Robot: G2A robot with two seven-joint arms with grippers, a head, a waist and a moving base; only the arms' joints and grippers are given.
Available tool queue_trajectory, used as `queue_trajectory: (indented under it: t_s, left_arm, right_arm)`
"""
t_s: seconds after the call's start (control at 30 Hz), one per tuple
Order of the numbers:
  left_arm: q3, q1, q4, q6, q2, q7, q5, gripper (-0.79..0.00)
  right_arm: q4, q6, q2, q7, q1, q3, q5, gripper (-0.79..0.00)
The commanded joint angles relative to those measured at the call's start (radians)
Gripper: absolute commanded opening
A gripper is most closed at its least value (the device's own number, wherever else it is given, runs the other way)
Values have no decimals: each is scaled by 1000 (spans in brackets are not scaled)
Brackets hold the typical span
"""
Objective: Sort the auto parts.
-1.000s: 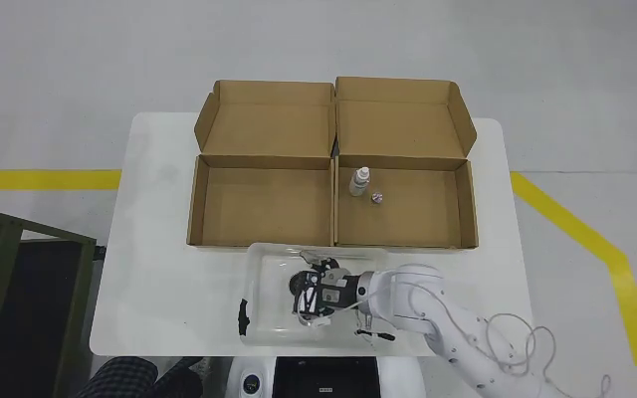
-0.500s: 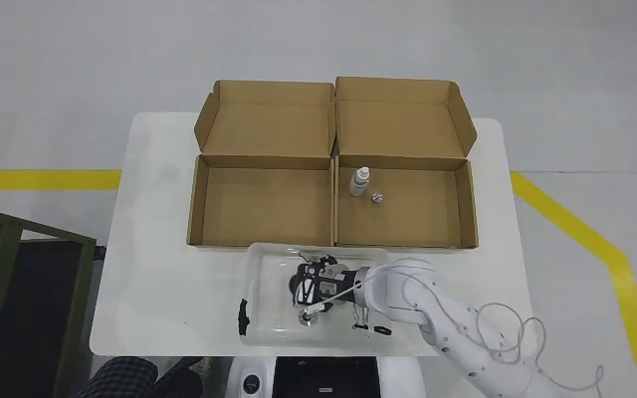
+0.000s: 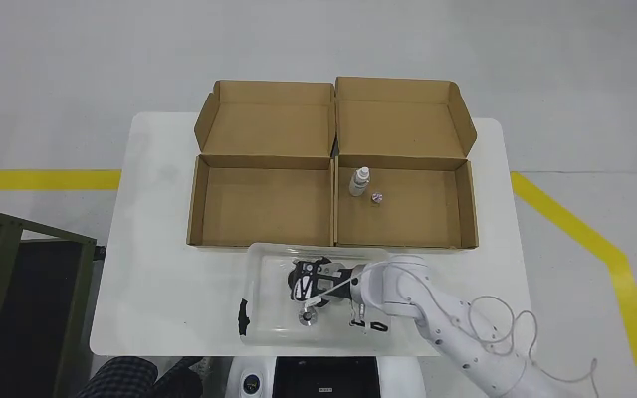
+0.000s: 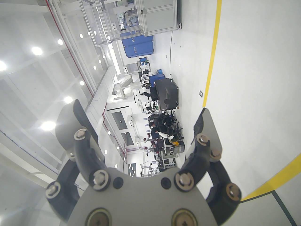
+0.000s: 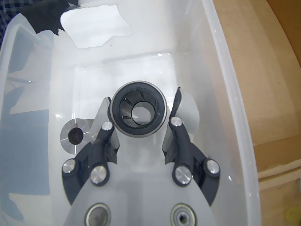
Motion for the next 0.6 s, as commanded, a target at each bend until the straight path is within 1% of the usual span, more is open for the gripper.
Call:
queue_trajectory:
  t_s: [0.0,0.03,0.17,0.43,0.57]
  left_arm:
    - [0,0,0,0,0,0,0,0]
    - [0,0,0,0,0,0,0,0]
    - [0,0,0,0,0,0,0,0]
    - [0,0,0,0,0,0,0,0]
    - [0,0,0,0,0,0,0,0]
  right_arm:
    - [5,-12,-1,-5,5,-3,4,-545]
    - [5,-16,-2,-7,7,-4,3,-582]
    - [-5,-34,-1,-19,5,-2,-1,-785]
    - [-37,-51,8,-44,-17,38,32,-785]
    - [-59,-55,15,-61,-39,71,77,-785]
